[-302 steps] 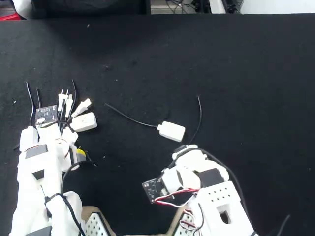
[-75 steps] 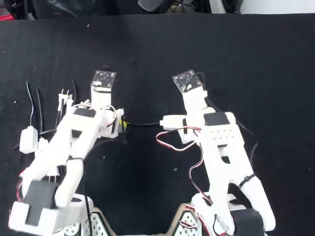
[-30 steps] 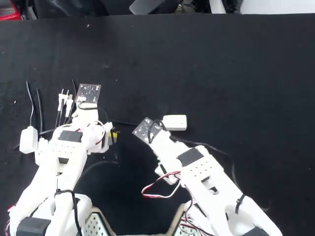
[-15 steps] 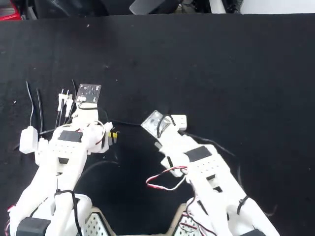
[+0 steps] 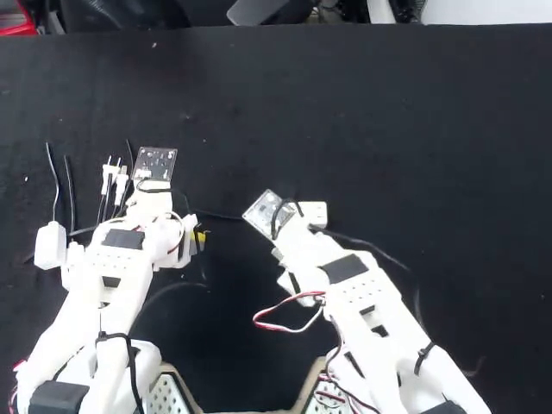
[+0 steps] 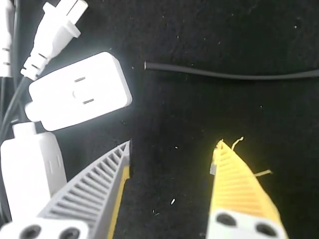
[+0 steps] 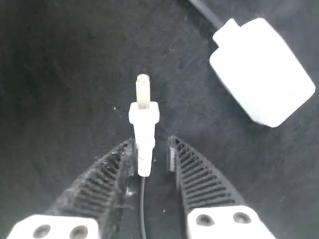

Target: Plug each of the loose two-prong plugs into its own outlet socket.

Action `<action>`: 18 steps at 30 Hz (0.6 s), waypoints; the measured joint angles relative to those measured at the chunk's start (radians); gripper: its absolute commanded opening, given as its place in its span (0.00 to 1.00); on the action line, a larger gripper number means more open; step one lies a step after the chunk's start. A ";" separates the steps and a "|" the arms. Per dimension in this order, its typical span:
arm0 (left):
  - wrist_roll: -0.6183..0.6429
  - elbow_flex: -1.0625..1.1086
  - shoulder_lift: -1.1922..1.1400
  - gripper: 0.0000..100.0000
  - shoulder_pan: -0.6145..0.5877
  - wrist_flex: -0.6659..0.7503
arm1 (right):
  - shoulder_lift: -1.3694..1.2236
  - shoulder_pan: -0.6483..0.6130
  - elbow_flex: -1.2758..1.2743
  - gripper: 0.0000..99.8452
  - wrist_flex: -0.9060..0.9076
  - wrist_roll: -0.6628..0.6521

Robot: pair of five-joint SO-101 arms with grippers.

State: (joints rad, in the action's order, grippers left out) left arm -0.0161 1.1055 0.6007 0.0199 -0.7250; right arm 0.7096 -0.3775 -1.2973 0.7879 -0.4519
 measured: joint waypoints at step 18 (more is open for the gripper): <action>0.000 0.000 0.000 0.26 0.000 0.000 | -0.253 -0.012 0.112 0.01 -0.075 0.005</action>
State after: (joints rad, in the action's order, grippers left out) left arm -0.0161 1.1055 0.6007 0.0199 -0.7250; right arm 0.4565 -0.3897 -1.1853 0.7127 -0.4473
